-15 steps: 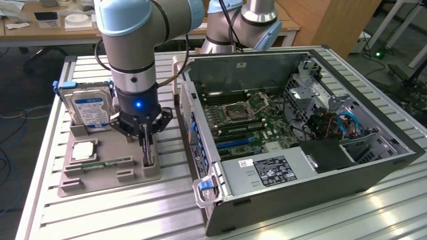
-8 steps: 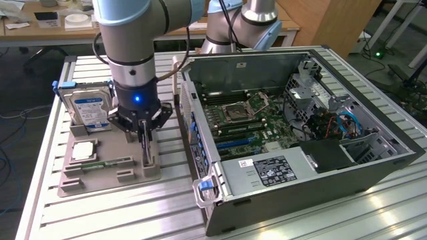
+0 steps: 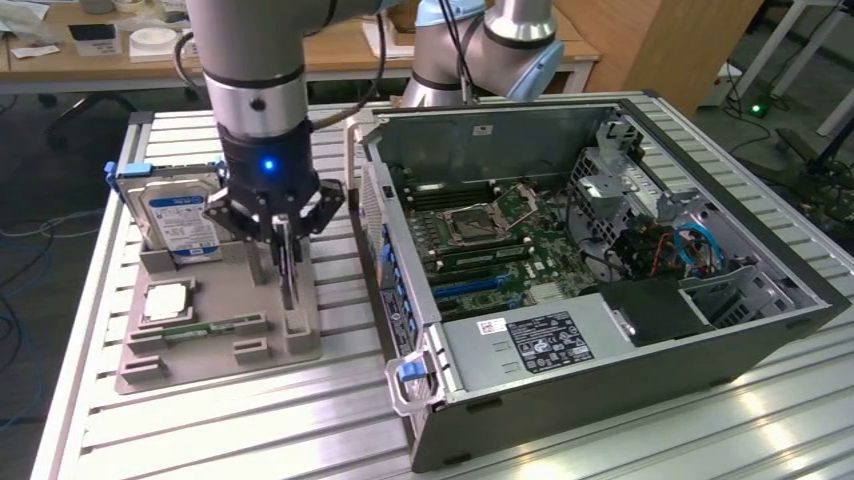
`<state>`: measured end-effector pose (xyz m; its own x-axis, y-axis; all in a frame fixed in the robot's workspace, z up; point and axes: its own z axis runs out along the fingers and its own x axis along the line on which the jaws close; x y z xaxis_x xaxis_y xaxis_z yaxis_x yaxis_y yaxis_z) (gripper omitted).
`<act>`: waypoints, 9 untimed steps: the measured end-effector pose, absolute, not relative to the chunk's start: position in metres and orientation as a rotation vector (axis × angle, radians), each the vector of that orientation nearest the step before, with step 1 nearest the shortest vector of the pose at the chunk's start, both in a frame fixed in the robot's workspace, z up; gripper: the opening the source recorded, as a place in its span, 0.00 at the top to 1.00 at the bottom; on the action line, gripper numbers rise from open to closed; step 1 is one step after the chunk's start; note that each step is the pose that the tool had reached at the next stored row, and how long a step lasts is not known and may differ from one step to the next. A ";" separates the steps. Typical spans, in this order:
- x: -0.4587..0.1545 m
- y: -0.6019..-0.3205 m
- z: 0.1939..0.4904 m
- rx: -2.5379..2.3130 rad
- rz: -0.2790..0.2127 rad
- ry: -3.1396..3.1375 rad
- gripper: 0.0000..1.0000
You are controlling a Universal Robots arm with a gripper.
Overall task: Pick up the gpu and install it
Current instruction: 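Pick up the gpu and move the gpu toward the slot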
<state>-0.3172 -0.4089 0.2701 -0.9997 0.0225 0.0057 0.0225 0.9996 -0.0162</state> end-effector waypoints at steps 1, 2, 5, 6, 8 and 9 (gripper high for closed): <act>-0.317 -0.409 0.275 -0.035 0.025 -3.135 0.73; -0.317 -0.409 0.279 -0.035 0.025 -3.135 0.73; -0.317 -0.409 0.293 -0.035 0.025 -3.135 0.73; -0.317 -0.409 0.297 -0.035 0.025 -3.135 0.73; -0.317 -0.409 0.306 -0.035 0.025 -3.135 0.73; -0.317 -0.409 0.311 -0.035 0.025 -3.135 0.73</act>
